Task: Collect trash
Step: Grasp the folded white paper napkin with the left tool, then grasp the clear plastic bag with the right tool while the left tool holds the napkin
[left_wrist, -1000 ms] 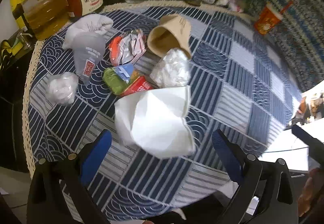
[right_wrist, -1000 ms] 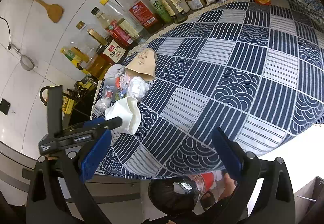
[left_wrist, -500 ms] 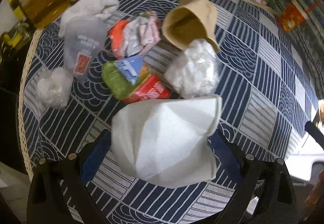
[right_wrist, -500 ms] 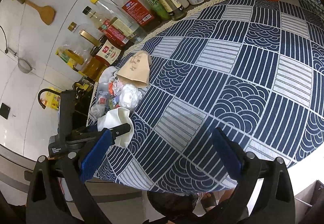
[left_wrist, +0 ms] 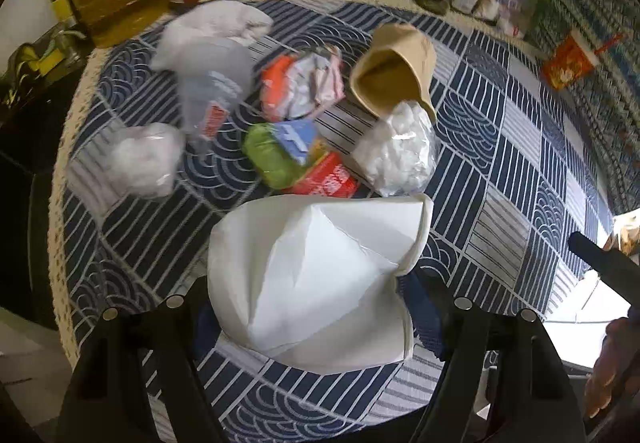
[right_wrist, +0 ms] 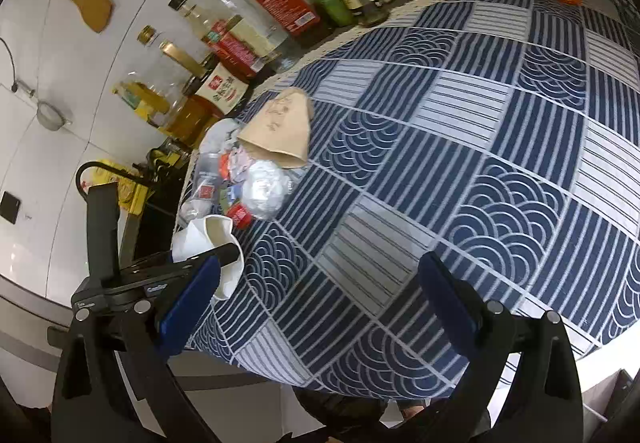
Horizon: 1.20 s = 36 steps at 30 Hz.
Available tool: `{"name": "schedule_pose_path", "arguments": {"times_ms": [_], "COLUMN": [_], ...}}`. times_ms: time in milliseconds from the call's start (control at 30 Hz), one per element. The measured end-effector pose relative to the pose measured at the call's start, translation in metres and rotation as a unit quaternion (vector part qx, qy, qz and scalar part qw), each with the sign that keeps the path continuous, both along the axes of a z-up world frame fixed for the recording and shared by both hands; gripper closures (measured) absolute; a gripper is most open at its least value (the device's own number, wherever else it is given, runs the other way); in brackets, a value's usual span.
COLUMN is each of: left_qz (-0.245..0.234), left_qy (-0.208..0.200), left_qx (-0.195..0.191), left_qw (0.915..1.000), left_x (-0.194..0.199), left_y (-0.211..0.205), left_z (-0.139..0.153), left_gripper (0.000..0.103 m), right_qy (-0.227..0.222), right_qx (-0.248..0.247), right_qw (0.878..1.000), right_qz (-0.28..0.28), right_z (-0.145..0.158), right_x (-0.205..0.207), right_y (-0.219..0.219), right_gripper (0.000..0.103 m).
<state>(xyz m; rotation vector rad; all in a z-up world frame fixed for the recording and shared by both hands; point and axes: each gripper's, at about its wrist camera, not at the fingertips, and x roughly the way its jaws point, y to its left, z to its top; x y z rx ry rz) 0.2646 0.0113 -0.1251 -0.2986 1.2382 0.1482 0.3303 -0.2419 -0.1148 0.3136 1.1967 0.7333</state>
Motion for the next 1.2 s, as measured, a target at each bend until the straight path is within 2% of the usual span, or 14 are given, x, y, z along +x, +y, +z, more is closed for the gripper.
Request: {"name": "schedule_pose_path", "arguments": {"times_ms": [233, 467, 667, 1100, 1200], "left_qz": [0.04, 0.082, 0.134, 0.218, 0.229], "left_qy": [-0.035, -0.044, -0.054, -0.037, -0.035], "left_qx": [-0.018, -0.03, -0.034, -0.05, -0.053], "left_qw": [0.9984, 0.9952, 0.9889, 0.974, 0.9714], "left_x": [-0.028, -0.059, -0.09, -0.14, -0.147], "left_y": [0.021, 0.041, 0.06, 0.088, 0.091], "left_z": [0.018, 0.021, 0.022, 0.007, 0.004], "left_gripper": [0.028, 0.028, 0.028, 0.028, 0.028], "right_qy": [0.005, -0.004, -0.007, -0.011, -0.009], "right_qx": [-0.021, -0.032, -0.037, -0.065, -0.08], "right_qw": [1.0, 0.999, 0.997, 0.992, 0.991], "right_qz": [0.019, 0.043, 0.065, 0.105, 0.107], "right_z": [-0.002, 0.0, -0.002, -0.024, -0.03], "right_x": [0.003, 0.009, 0.019, 0.042, 0.047], "right_y": [0.025, 0.053, 0.083, 0.141, 0.15], "right_gripper": [0.005, 0.005, 0.005, 0.005, 0.008]}}
